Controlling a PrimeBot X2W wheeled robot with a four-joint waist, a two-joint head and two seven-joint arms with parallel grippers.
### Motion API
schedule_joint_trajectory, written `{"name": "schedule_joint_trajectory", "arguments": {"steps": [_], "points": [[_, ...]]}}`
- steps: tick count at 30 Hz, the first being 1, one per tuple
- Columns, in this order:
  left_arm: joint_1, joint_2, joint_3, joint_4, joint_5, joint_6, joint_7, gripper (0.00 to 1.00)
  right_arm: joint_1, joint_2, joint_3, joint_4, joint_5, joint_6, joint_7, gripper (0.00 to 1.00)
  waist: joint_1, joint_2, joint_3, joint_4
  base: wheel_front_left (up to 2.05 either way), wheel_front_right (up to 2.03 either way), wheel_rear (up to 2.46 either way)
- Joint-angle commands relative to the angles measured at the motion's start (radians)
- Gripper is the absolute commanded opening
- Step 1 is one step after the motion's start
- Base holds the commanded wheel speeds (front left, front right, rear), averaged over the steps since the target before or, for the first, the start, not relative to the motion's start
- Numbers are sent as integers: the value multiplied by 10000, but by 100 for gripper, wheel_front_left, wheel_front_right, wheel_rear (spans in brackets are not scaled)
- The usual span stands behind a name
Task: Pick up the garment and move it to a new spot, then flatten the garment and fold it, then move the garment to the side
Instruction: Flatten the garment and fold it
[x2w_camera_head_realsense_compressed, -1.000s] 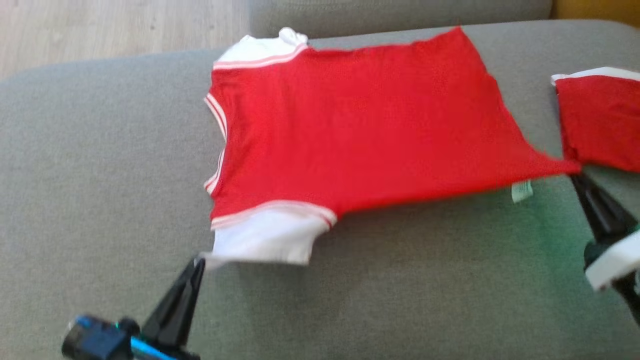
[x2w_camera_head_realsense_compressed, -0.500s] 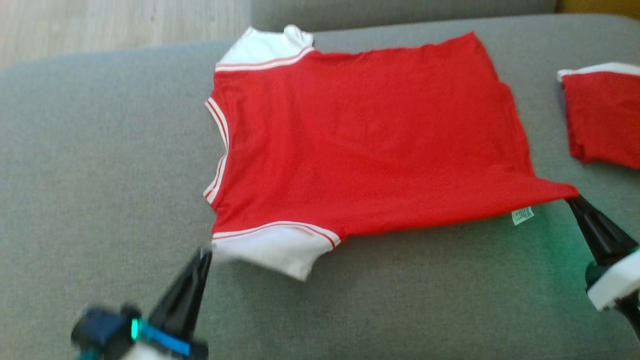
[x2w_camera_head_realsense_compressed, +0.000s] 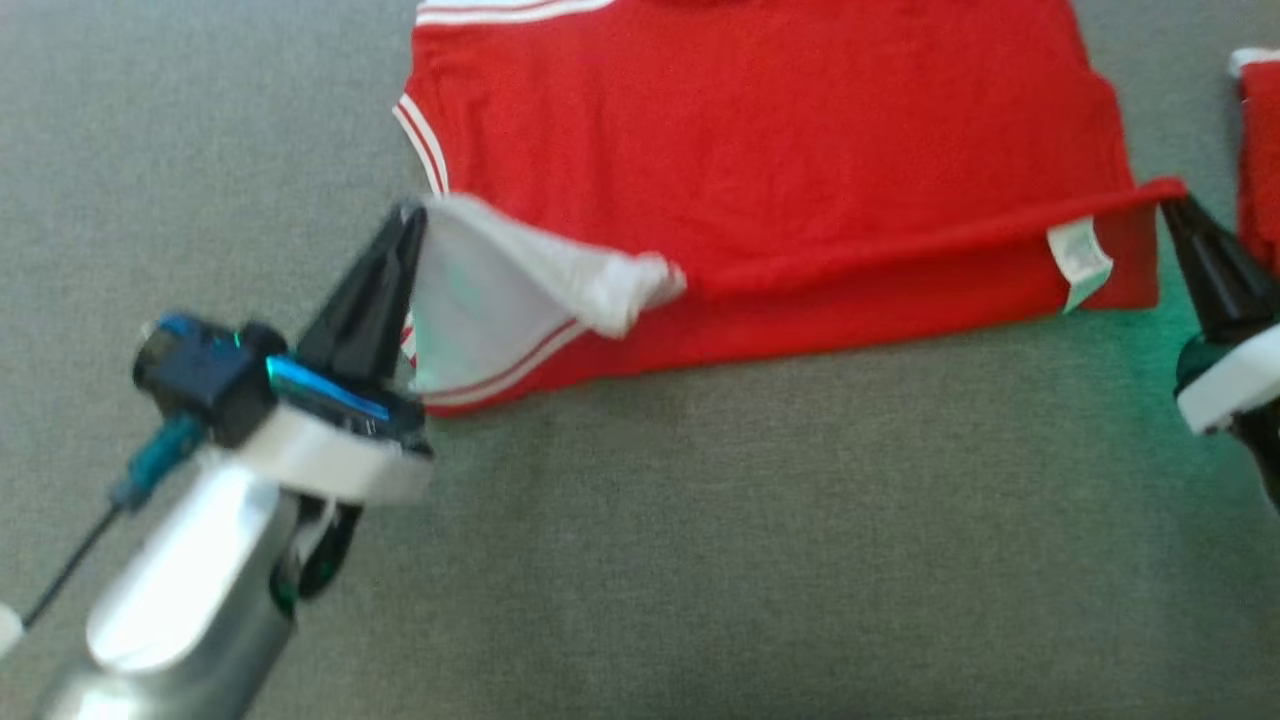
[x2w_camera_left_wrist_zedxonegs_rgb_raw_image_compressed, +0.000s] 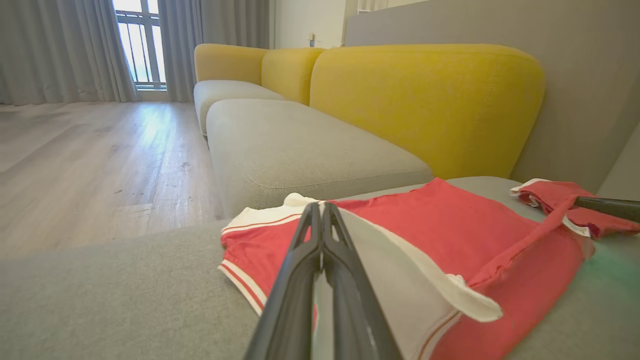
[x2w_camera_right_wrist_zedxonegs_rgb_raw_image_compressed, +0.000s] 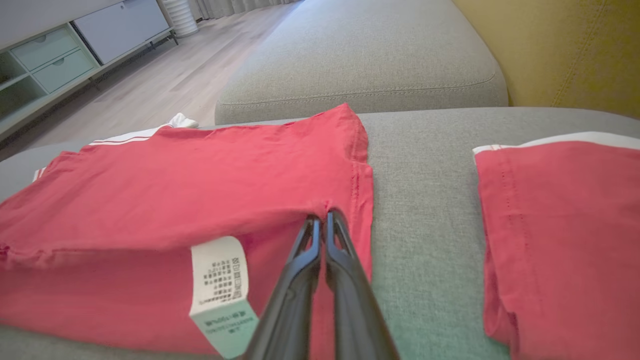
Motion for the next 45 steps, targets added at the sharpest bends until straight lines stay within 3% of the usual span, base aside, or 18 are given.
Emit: {"name": "schedule_joint_trajectory", "arguments": {"steps": [1,9,10,11,12,13,21,27,32,40,41,43,45], "points": [[-527,199,542,-91,90,-53,-137,0,-124,-173,18,-106,-103,-9,-128,0,-3,0,201,45,0,0,0],[-1630,-116,684,1253,397,-374,-313,0,-770,90,300,523,44,-9,-553,2,-3,0,507,30,0,0,0],[-1698,-167,731,1379,433,-362,-329,0,-821,116,335,601,81,-9,-602,27,-3,0,534,26,0,0,0],[-1738,-220,762,1496,449,-380,-341,26,-871,142,341,696,109,-9,-673,89,-3,0,557,20,0,0,0],[-1759,-274,806,1624,425,-396,-349,68,-922,181,315,799,126,-9,-789,100,-3,0,574,9,0,0,0],[-1769,-321,855,1722,429,-395,-357,100,-966,215,320,876,113,-9,-896,100,-3,0,585,0,0,0,0],[-363,-859,1081,1930,-185,-191,-377,100,-858,820,20,1322,-180,-9,-1542,100,-3,0,413,-159,0,0,0],[1477,-1321,1141,1786,-738,338,-380,100,-236,1423,-354,1151,-364,-9,-1698,100,-3,0,213,-274,0,0,0],[2111,-1474,1216,2022,-937,738,-341,100,73,1635,-610,993,-495,-9,-1724,100,-3,0,87,-321,0,0,0],[1767,-1653,1009,2753,-1021,577,-83,100,220,1844,-781,959,-626,-9,-1733,100,-3,0,85,-388,0,0,0],[1727,-1678,956,2819,-1010,546,-50,83,237,1860,-795,971,-636,-9,-1734,100,-3,0,79,-392,0,0,0],[1693,-1699,820,2935,-968,477,42,0,268,1895,-812,1030,-642,-9,-1734,100,-3,0,40,-407,0,0,0],[1713,-1695,708,3001,-972,369,124,0,305,1943,-805,1156,-623,-9,-1703,100,-3,0,-26,-413,0,0,0]]}}
